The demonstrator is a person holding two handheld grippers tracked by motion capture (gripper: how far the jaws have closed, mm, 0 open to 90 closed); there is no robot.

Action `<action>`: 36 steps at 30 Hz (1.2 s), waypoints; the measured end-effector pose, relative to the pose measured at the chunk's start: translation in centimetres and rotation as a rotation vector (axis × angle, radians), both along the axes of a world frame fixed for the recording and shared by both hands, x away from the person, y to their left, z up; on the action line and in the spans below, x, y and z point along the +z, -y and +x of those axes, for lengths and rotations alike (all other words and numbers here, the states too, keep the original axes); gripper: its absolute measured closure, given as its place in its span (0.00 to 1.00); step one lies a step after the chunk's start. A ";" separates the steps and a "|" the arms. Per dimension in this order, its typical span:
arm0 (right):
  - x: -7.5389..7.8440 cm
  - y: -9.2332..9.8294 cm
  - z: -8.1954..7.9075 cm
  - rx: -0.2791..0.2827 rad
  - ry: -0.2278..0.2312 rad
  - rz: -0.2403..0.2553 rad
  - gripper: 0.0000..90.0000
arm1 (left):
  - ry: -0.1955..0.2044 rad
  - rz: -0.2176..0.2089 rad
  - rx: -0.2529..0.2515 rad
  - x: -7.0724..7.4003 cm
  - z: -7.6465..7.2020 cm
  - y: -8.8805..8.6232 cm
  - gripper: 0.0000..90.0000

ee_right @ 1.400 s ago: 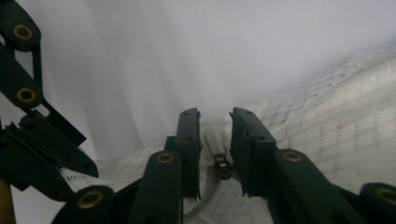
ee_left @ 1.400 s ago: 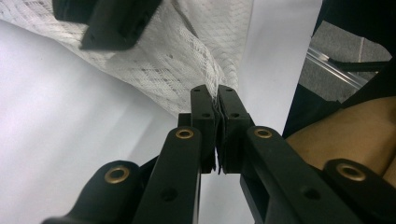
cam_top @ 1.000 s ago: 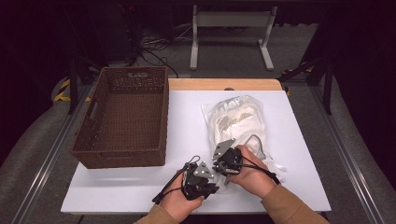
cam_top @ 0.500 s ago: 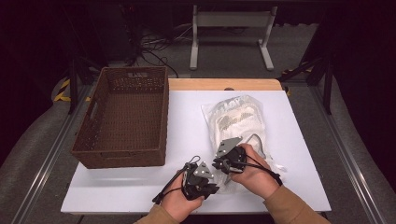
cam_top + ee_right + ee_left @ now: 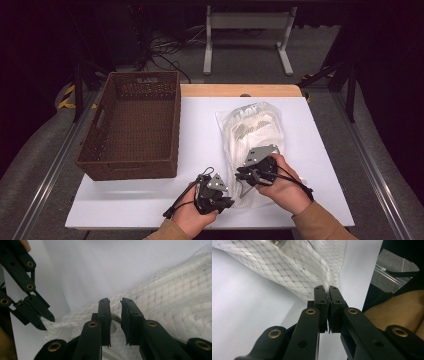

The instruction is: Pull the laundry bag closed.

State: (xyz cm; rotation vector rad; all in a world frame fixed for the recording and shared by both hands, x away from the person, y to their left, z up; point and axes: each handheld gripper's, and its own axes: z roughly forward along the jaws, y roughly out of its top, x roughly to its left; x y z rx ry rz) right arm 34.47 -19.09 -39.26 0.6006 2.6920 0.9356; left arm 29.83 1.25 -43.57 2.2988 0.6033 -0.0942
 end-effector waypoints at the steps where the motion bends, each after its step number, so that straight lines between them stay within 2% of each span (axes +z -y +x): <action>1: 0.1 0.4 -0.3 -0.010 0.003 0.015 0.84 | -0.001 0.000 0.001 0.0 0.0 -0.1 0.97; 6: 0.7 1.4 -0.7 -0.043 0.000 0.060 0.83 | -0.005 -0.002 0.005 -0.1 0.0 -0.1 0.97; 10: 0.8 1.9 -1.0 -0.064 -0.015 0.074 0.82 | 0.000 -0.002 0.003 -0.1 0.0 -0.1 0.97; 11: 0.7 2.1 -1.1 -0.078 -0.039 0.085 0.82 | 0.002 -0.003 0.002 -0.1 0.0 -0.1 0.97; 14: 0.5 2.3 -1.1 -0.094 -0.061 0.092 0.82 | 0.000 -0.001 0.004 -0.1 -0.1 -0.1 0.97; 15: 0.3 2.4 -1.0 -0.113 -0.090 0.102 0.80 | 0.000 -0.001 0.005 -0.1 -0.1 -0.2 0.97; 19: -0.2 2.4 -0.7 -0.139 -0.118 0.118 0.78 | -0.001 -0.001 0.004 -0.1 -0.1 -0.2 0.97; 22: -0.5 2.1 -0.6 -0.138 -0.134 0.130 0.78 | -0.001 0.000 0.004 0.0 -0.1 -0.2 0.97; 26: -1.0 1.5 -0.4 -0.123 -0.150 0.116 0.79 | 0.003 0.002 -0.001 0.0 -0.1 -0.2 0.97; 36: -1.6 0.0 -0.2 -0.081 -0.152 0.106 0.85 | 0.003 0.003 -0.001 0.0 -0.2 -0.3 0.96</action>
